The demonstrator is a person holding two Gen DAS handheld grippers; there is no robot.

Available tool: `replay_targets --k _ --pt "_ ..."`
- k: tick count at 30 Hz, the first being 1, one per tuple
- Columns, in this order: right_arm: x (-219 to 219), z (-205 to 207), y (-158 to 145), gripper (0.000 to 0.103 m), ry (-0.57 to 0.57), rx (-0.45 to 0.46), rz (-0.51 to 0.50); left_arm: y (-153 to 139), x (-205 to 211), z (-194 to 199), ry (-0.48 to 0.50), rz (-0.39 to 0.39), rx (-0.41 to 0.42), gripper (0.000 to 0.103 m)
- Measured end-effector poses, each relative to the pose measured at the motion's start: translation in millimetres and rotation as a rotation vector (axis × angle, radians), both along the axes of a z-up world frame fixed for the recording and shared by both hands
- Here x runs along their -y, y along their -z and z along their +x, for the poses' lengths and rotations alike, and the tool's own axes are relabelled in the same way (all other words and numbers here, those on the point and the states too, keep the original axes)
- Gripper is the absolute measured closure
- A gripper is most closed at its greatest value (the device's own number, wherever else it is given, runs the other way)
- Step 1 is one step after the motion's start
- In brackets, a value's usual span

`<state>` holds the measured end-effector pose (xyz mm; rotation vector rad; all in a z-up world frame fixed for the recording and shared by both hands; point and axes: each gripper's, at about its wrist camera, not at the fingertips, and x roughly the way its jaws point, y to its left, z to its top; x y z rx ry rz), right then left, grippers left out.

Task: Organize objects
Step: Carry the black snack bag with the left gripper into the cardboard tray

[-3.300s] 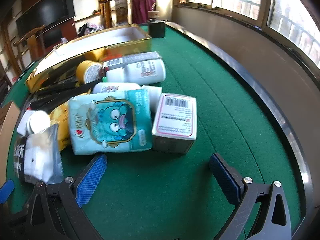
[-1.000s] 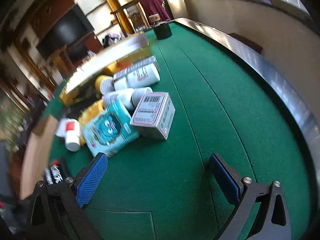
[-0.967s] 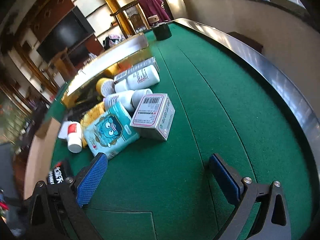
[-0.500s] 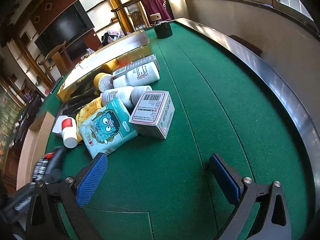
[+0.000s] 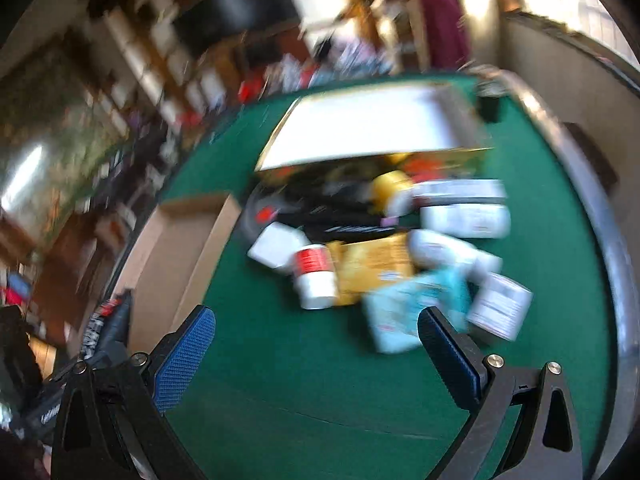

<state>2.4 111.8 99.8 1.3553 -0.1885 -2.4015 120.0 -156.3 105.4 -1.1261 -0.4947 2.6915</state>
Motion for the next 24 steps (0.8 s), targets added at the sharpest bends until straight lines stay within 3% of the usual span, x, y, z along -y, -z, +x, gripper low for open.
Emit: replay_targets --k 4,8,17,19,20,21,24 --pt "55.0 -29.7 16.8 0.008 -0.060 -0.009 0.185 -4.9 27.5 15.9 -0.046 -0.051 -0.024 0.066" --pt "73.6 -42.0 39.9 0.043 -0.078 0.051 0.258 0.4 50.7 24.6 -0.067 -0.070 -0.017 0.066" --pt "66.9 -68.9 75.8 0.049 -0.009 0.125 0.315 18.6 60.4 18.6 -0.067 -0.044 0.019 0.066" --pt "67.6 -70.3 81.1 0.054 0.000 0.129 0.321 20.4 60.2 16.6 -0.068 -0.041 0.027 0.066" --pt "68.6 -70.7 84.7 0.064 0.004 0.135 0.338 20.6 60.0 16.1 -0.069 -0.042 0.030 0.066" --pt "68.8 -69.7 85.8 0.066 0.007 0.129 0.343 20.8 60.1 15.0 -0.070 -0.042 0.033 0.066" --pt "63.5 -62.7 81.9 0.066 0.015 0.116 0.303 19.6 58.9 15.5 -0.074 -0.044 0.031 0.066"
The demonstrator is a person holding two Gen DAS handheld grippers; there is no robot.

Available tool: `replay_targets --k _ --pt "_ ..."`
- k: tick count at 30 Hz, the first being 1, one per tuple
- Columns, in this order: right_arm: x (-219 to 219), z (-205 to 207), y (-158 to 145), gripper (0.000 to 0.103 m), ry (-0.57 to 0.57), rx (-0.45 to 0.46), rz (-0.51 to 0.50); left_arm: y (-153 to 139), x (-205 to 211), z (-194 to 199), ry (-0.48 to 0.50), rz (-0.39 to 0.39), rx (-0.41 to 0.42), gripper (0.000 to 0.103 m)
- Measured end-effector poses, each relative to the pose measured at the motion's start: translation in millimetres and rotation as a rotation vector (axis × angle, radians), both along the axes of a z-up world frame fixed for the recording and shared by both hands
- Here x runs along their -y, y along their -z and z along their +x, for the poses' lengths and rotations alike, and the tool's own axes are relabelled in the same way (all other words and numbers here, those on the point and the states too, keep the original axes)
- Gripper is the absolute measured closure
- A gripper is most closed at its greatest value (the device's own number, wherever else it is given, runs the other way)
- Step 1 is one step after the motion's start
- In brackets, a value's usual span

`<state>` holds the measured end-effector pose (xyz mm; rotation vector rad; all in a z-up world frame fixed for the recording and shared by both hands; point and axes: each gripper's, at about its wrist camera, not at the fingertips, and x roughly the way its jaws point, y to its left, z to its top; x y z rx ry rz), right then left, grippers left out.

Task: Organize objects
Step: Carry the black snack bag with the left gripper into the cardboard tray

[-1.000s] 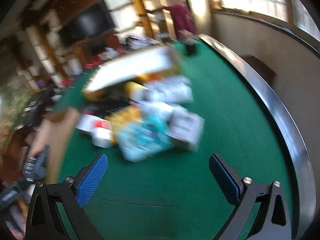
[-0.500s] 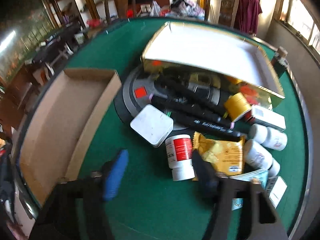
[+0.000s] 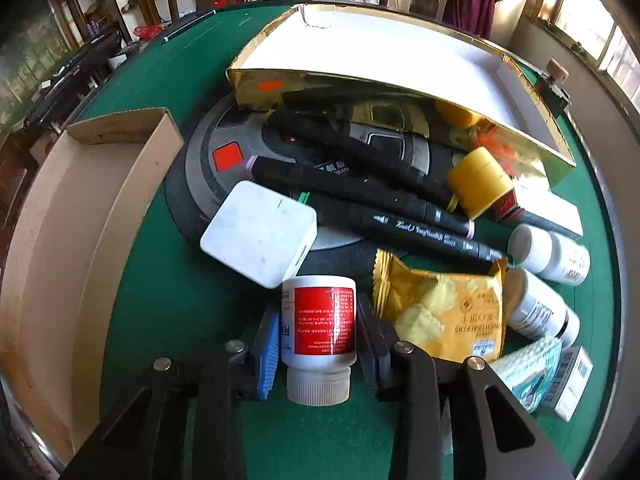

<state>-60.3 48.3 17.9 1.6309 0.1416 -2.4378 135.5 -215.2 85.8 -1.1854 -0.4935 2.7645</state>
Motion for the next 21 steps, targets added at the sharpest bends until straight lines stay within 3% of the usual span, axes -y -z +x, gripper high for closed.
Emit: replay_targets --k 3,8,14,17,21 --pt "-11.6 12.9 -12.6 0.066 0.013 -0.019 -0.071 -5.8 -1.5 1.4 0.000 0.007 -0.010 0.066" --pt "-20.6 33.1 -47.3 0.066 -0.010 -0.002 -0.288 -31.7 -2.2 -3.8 0.050 0.052 -0.036 0.066" --pt "16.5 34.6 -95.2 0.066 -0.134 0.033 -0.501 -71.5 -2.6 -48.3 0.103 0.029 -0.063 0.066" --pt "51.4 14.9 -102.0 0.066 -0.145 0.035 -0.513 -71.9 -6.0 -91.3 0.089 -0.052 -0.045 0.066" --pt "89.7 -14.7 -85.8 0.066 -0.115 0.050 -0.465 -43.4 -2.4 -150.7 0.065 -0.077 0.033 0.066"
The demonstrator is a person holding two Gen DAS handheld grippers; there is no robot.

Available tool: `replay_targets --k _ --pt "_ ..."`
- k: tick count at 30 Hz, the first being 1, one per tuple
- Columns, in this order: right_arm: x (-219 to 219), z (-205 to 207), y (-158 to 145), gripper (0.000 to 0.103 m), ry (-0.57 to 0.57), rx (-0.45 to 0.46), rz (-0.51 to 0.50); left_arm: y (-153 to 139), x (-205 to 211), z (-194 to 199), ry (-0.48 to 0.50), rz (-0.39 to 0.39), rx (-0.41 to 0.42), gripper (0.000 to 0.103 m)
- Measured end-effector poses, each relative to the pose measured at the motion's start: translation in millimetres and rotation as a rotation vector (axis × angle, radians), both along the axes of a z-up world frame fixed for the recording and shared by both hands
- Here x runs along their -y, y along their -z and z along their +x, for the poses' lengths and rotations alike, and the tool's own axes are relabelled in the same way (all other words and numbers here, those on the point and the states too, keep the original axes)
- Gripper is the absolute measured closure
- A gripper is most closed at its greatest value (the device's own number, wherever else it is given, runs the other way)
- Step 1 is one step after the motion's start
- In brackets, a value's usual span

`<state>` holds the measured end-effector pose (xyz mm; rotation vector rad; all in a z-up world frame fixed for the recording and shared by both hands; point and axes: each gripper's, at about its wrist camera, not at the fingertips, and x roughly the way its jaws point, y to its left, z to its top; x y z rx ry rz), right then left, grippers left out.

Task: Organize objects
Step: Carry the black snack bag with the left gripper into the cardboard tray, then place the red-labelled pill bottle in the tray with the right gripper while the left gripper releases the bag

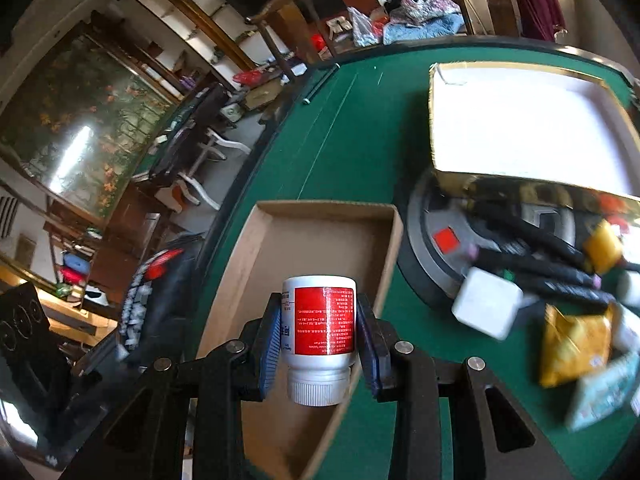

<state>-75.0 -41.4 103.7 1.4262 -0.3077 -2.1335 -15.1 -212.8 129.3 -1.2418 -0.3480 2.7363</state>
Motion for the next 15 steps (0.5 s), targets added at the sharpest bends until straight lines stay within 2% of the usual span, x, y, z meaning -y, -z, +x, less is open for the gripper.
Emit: replay_targets --k 6,9,15 --pt "23.2 -30.9 35.0 0.066 0.053 0.015 0.068 53.2 20.0 -45.4 -0.043 0.034 0.066 0.066" --pt "30.3 -39.4 48.1 0.065 0.065 0.031 0.094 73.8 25.1 -55.2 -0.053 0.041 0.091 0.066" --pt "37.9 -49.1 59.7 0.065 0.072 0.043 0.130 92.6 30.1 -62.1 -0.046 0.091 0.099 0.066"
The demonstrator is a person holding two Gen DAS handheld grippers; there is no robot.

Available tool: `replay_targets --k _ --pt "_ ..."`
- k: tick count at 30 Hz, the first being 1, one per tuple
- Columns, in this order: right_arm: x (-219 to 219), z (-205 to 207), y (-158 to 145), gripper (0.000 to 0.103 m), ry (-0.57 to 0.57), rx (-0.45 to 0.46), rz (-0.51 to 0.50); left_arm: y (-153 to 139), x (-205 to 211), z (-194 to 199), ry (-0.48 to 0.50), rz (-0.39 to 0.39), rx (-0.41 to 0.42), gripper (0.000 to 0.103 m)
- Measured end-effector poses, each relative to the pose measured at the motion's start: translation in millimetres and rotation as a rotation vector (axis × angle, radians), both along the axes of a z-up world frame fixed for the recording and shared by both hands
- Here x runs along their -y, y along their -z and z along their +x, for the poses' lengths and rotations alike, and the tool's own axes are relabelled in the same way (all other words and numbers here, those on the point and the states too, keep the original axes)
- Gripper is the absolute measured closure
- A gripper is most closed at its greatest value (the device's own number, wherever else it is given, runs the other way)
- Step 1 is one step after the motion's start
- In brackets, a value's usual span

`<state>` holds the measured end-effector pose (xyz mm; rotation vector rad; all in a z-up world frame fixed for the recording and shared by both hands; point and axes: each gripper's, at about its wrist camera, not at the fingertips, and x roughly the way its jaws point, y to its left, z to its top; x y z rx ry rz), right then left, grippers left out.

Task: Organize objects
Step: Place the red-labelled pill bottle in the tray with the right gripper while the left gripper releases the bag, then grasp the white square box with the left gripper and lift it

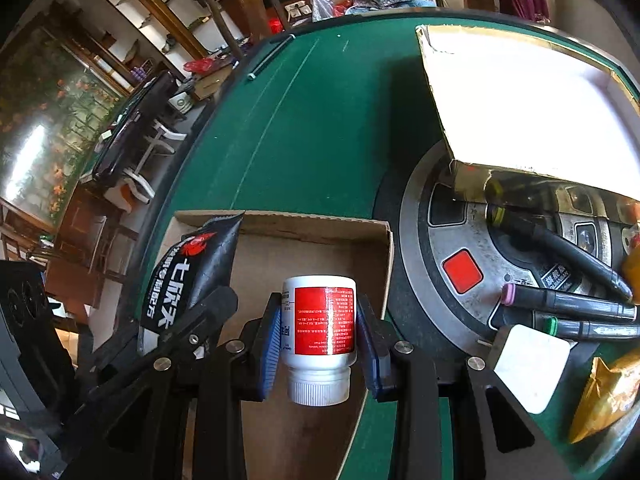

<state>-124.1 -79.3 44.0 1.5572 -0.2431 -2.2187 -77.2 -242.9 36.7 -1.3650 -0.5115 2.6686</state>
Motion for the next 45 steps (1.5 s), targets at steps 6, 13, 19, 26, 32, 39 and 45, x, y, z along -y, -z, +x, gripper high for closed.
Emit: replay_targets --k 6,13,19,26,32,39,45 --pt "-0.6 -3.2 2.6 0.064 0.011 -0.013 0.016 1.7 5.4 0.6 -0.013 0.041 -0.015 0.046" --pt "-19.8 4.9 -11.6 0.055 0.061 -0.045 -0.050 -20.3 17.0 17.2 -0.068 0.111 -0.067 0.031" --pt "-57.6 41.7 -46.1 0.027 0.092 -0.178 -0.059 -40.1 -0.7 68.6 -0.115 0.058 -0.182 0.014" --pt "-107.0 82.1 -41.1 0.025 0.143 -0.155 -0.110 -11.9 -29.7 71.4 -0.089 -0.048 -0.065 0.013" --pt "-159.7 109.2 -30.3 0.023 0.196 -0.135 -0.151 -7.9 -29.7 88.2 -0.076 -0.070 -0.041 0.013" --pt "-215.2 123.4 -26.2 0.020 0.289 -0.174 -0.142 -43.1 -31.3 108.9 -0.095 -0.045 -0.108 0.013" --pt "-263.1 115.0 -24.6 0.019 0.408 -0.263 -0.079 -66.3 -90.9 103.5 0.014 -0.033 -0.106 0.010"
